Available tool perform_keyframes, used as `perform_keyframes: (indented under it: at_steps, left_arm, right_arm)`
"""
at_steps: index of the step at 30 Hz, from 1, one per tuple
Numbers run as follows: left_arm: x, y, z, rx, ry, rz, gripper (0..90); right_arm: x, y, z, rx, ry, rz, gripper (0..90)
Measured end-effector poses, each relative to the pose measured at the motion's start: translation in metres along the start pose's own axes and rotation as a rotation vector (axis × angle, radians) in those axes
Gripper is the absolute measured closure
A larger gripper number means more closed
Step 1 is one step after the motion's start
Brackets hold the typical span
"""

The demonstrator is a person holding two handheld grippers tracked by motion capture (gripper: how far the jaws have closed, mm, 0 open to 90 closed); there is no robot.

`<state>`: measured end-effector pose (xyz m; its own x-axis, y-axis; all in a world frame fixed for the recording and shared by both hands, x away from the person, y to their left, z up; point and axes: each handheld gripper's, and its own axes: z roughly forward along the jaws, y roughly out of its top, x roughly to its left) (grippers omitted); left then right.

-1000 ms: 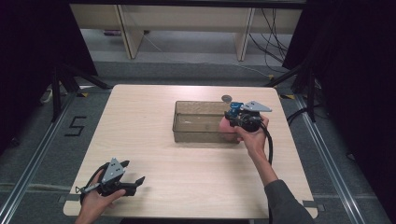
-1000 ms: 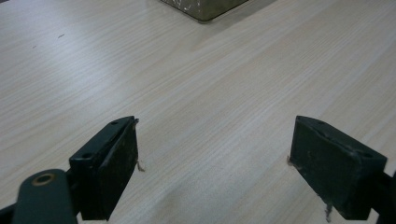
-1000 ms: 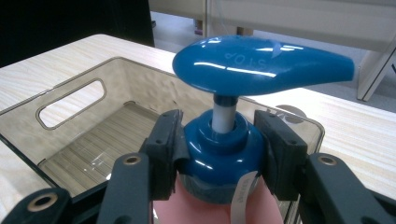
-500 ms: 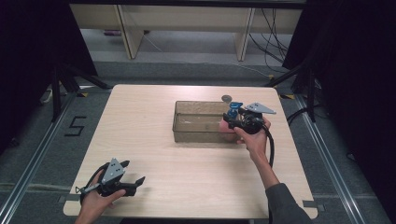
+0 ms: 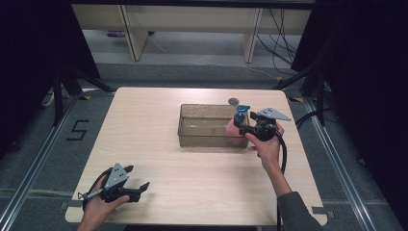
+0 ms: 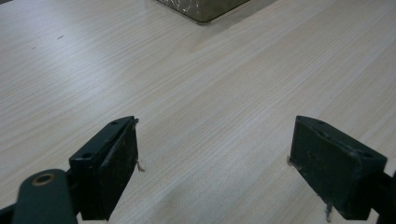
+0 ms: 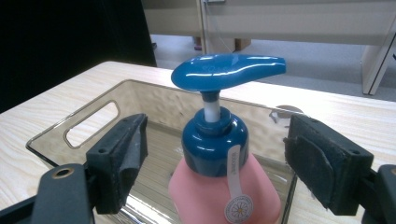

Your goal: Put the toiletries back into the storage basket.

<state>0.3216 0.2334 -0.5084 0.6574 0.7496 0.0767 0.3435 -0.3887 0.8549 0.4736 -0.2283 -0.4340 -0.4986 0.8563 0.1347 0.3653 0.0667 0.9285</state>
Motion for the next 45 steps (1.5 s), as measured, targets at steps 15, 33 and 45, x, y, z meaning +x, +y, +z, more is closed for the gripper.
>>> perform_keyframes:
  at_steps: [15, 33, 45]
  left_arm:
    - [0.002, 0.001, -0.001, 0.011, -0.005, 0.02, 14.9]
    - [0.001, 0.001, -0.001, 0.004, 0.0, 0.01, 14.9]
    - [0.001, 0.001, -0.001, 0.003, 0.001, 0.018, 14.9]
  right_arm:
    - [0.006, -0.001, -0.01, -0.006, 0.001, -0.002, 23.1]
    - [0.009, -0.004, -0.019, -0.018, 0.015, -0.011, 23.6]
    - [0.012, -0.008, -0.023, -0.024, 0.014, 0.0, 23.9]
